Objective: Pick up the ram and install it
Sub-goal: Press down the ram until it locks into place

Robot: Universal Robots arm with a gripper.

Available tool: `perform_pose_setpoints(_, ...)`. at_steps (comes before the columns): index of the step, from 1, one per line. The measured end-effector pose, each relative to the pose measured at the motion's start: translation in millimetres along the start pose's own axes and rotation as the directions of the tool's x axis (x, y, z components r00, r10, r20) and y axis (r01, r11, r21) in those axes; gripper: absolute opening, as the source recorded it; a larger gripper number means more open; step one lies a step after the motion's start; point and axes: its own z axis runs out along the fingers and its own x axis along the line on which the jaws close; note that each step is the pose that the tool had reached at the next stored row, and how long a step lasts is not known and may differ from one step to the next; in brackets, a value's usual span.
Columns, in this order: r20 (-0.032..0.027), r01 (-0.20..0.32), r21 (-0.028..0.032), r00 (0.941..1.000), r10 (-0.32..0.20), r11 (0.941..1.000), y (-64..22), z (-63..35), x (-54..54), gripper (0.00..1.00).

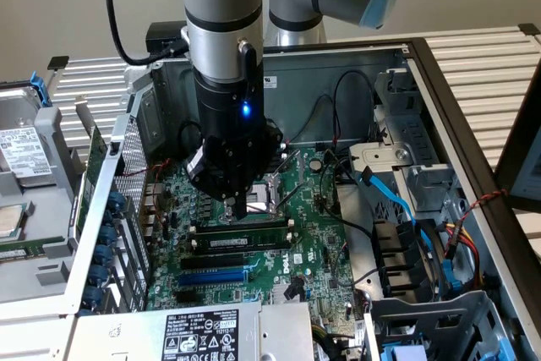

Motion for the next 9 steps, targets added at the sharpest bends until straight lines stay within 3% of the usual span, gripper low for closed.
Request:
perform_pose_setpoints(3,0.0004,-0.042,-0.0004,0.9991,0.042,0.9991,0.0,0.0,0.0,0.1)
perform_pose_setpoints(9,0.0009,-0.13,-0.0006,0.9915,0.13,0.9915,0.0,0.1,0.0,0.1)
